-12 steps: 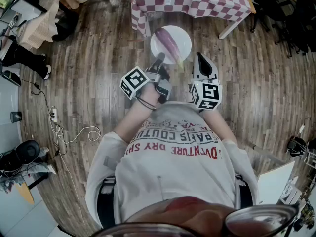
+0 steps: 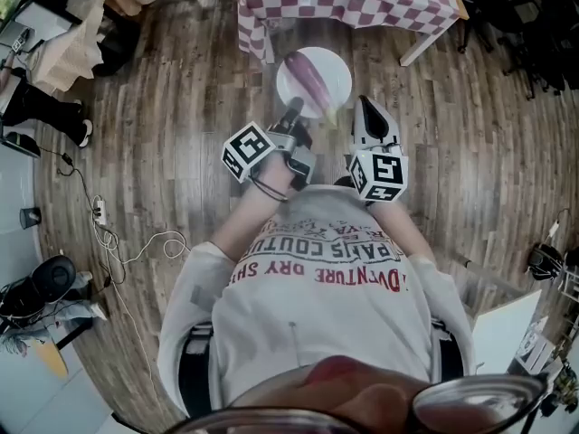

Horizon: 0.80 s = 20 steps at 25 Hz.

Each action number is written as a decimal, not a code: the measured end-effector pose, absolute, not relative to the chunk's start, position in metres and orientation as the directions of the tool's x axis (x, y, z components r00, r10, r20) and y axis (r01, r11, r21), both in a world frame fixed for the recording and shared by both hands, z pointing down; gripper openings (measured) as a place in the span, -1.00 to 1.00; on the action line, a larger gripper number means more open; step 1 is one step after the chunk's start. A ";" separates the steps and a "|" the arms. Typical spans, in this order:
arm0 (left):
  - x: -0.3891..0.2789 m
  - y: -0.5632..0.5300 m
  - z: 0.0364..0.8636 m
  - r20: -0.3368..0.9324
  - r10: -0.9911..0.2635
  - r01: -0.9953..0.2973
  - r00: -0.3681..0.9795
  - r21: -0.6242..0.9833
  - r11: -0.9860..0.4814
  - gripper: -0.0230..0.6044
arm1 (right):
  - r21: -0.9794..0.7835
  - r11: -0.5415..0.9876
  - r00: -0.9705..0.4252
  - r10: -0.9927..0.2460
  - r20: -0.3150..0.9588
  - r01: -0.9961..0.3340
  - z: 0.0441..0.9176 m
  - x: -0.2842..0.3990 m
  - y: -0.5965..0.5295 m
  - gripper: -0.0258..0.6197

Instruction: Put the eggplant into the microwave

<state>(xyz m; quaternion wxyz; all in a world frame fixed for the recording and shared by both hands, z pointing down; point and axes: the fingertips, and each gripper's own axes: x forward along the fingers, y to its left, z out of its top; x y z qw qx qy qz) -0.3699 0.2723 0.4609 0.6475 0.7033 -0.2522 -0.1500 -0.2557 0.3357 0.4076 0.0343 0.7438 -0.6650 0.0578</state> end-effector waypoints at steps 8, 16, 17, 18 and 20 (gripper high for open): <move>-0.342 0.270 0.477 0.118 -0.509 -0.130 0.853 0.991 0.012 -0.82 | -0.046 -0.129 0.121 -0.982 0.147 -0.991 0.414 -0.233 0.334 -0.84; -0.293 0.226 0.492 0.150 -0.543 -0.160 0.826 0.987 0.029 -0.82 | -0.050 -0.094 0.084 -0.979 0.185 -0.994 0.435 -0.173 0.288 -0.84; -0.284 0.219 0.491 0.148 -0.549 -0.160 0.823 0.987 0.026 -0.82 | -0.047 -0.083 0.073 -0.980 0.183 -0.995 0.435 -0.163 0.279 -0.84; -0.273 0.211 0.490 0.148 -0.554 -0.161 0.819 0.987 0.025 -0.82 | -0.046 -0.073 0.063 -0.981 0.181 -0.996 0.434 -0.153 0.270 -0.84; -0.248 0.194 0.488 0.149 -0.564 -0.164 0.812 0.986 0.024 -0.82 | -0.049 -0.058 0.049 -0.983 0.177 -0.997 0.432 -0.127 0.251 -0.84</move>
